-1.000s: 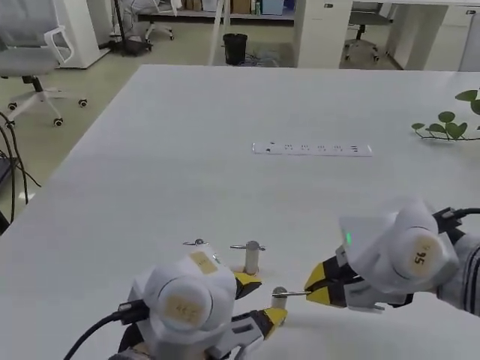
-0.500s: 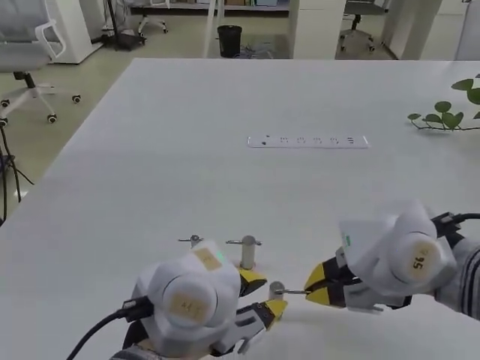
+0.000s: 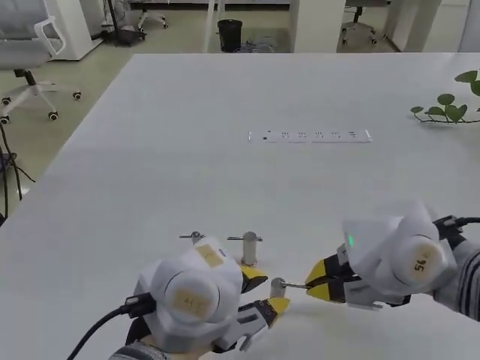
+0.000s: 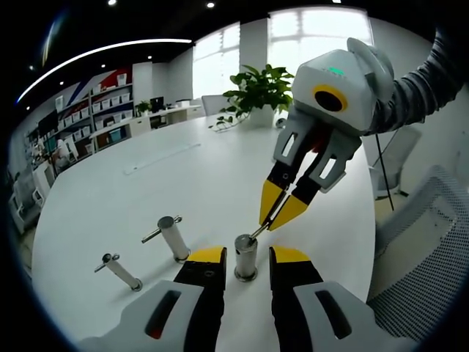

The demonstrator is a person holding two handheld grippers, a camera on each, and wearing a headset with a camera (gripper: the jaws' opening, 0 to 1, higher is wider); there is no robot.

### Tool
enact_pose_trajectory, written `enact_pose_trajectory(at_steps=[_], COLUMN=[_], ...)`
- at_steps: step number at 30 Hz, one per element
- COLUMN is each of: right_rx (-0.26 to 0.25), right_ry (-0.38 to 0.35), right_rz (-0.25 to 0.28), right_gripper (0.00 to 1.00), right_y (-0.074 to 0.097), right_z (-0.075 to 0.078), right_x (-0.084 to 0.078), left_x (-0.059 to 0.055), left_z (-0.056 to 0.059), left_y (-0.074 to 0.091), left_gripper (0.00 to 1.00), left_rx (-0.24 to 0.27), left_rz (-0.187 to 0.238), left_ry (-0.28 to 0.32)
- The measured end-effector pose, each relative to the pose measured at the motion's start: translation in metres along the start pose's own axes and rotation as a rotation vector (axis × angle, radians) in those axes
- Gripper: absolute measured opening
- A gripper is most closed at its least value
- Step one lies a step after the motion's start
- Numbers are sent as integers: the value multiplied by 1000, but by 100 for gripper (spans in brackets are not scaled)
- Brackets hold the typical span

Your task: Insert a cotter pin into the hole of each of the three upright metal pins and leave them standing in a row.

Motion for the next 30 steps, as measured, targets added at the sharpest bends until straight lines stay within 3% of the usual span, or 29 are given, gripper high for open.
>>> enact_pose_trajectory(at_steps=[20,30], right_rx=[-19,-33], right_ry=[10,4], right_rz=[44,29], right_gripper=[0,0], right_y=[1,5], right_z=[-1,-1], right_x=[2,-8], left_x=[-3,-3], left_z=[0,1], left_y=[3,1], left_gripper=[21,22], left_rx=[5,4], left_rz=[-14,-21], left_ry=[-1,-1])
Point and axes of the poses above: the centre of the closed fingertips' face, and the gripper's own axes: y roughly backward along the fingers, z roughly to its right, x roughly out of its top, the point moved 6 cm from there along y, roughly backward along the fingers, and after that the axes turned 15 degrees about -x, right-handed, at the moved point
